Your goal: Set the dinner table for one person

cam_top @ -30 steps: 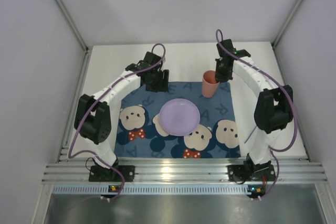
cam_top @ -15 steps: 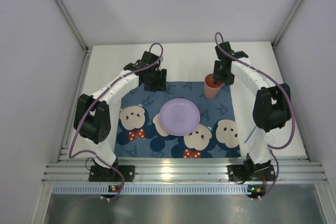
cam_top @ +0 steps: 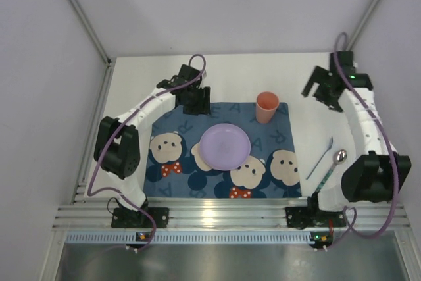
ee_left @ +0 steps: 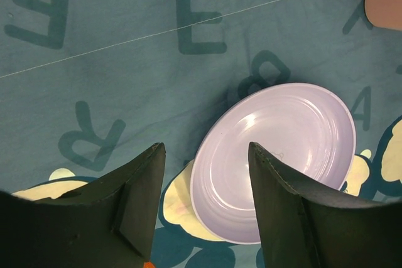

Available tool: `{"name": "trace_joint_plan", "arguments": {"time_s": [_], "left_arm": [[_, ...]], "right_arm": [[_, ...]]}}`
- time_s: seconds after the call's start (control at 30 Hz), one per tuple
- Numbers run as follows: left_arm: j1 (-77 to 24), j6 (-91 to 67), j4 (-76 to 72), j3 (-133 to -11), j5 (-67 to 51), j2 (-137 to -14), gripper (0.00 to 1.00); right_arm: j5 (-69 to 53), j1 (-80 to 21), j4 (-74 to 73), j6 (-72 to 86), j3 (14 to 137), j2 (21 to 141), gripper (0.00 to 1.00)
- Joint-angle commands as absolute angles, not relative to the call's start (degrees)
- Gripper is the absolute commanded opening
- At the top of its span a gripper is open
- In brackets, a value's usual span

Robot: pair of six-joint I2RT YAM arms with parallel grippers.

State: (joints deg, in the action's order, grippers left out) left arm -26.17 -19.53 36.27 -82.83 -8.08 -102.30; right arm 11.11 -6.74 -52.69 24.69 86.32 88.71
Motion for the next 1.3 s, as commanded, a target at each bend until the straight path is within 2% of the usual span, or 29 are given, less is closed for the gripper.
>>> {"name": "trace_joint_plan", "arguments": {"time_s": [0.0,0.07,0.2,0.4,0.5,0.73,1.17,1.27], "left_arm": [[-26.0,-19.2,33.8,-84.4,-9.9,-103.8,0.61],[-26.1,-19.4,33.5,-84.5,-11.2,-104.8,0.6],[-26.5,-20.3,33.3,-83.9,-12.2,-105.6,0.59],[-26.5,-20.2,31.8,-80.3,-13.1,-105.2,0.59],[-26.5,-20.0,30.9,-78.4,-12.7,-104.9,0.58],[-26.5,-21.6,28.1,-75.1,-13.6,-103.5,0.57],[-24.7,-21.9,27.9,-73.4,-12.6,-102.4,0.57],[-24.4,-22.0,28.0,-72.8,-12.0,-101.8,0.57]], "right_arm": [[3.6,10.6,-55.3,26.9,76.5,79.4,1.0],[0.4,18.4,-54.5,27.5,67.8,75.8,1.0],[-4.8,25.7,-54.8,33.8,54.4,71.6,1.0],[-8.5,31.2,-50.0,35.1,46.6,75.4,0.98],[-9.1,31.6,-46.7,35.1,46.6,78.6,0.93],[-9.2,31.1,-44.2,35.0,50.4,83.7,0.73],[-0.4,23.2,-42.8,33.3,59.1,95.4,0.47],[1.2,20.7,-42.4,33.0,61.0,98.2,0.35]]}}
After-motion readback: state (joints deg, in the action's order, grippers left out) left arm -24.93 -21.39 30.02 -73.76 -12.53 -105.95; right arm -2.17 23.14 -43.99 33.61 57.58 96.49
